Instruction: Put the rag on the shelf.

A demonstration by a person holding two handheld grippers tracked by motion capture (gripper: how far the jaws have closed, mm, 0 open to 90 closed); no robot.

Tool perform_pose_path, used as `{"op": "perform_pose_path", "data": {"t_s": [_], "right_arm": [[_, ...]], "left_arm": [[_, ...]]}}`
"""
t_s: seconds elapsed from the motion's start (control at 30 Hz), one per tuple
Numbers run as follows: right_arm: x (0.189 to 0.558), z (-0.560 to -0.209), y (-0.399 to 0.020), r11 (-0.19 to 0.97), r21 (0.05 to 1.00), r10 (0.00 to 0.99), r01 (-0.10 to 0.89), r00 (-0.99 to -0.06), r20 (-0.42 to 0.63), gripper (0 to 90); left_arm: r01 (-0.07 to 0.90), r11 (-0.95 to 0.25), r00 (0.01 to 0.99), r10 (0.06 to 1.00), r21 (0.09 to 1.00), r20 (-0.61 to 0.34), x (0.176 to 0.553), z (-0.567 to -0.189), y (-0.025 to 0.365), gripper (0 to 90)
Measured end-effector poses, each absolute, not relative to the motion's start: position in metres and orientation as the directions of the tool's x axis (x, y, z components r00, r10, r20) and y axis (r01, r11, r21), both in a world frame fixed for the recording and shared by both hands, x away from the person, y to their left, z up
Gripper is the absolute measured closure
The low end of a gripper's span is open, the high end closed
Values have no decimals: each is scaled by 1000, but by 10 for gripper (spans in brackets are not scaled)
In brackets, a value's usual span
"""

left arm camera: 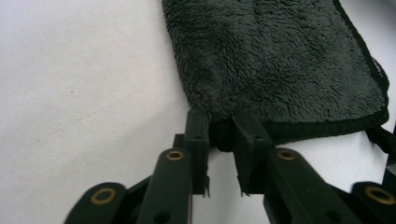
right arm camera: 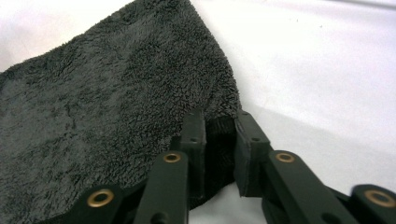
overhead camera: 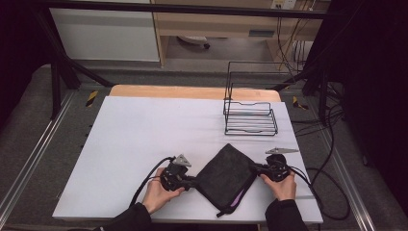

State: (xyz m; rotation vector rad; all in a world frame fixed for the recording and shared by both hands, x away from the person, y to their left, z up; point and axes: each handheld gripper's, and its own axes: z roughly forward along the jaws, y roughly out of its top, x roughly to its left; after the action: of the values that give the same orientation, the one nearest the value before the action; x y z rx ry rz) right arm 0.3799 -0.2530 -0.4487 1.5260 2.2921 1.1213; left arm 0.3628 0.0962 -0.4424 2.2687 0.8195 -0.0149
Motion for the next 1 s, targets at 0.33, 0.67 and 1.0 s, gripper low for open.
{"op": "perform_pose_path", "data": {"t_s": [0.33,0.67,1.0], "right_arm": [[397,-441,-238,276,700,835,658,-525,165,803],[430,-434,-189,404,722,743,561,-662,99,805],[435,-436,-182,386,759,741,525,-667,84,703]], "left_arm": [[531,-570,820,532,627,-210,340,-435,96,828],[521,-565,829,512,640,-223,303,-436,97,833],[526,-540,826,507,657,-245,305,-434,103,754]]}}
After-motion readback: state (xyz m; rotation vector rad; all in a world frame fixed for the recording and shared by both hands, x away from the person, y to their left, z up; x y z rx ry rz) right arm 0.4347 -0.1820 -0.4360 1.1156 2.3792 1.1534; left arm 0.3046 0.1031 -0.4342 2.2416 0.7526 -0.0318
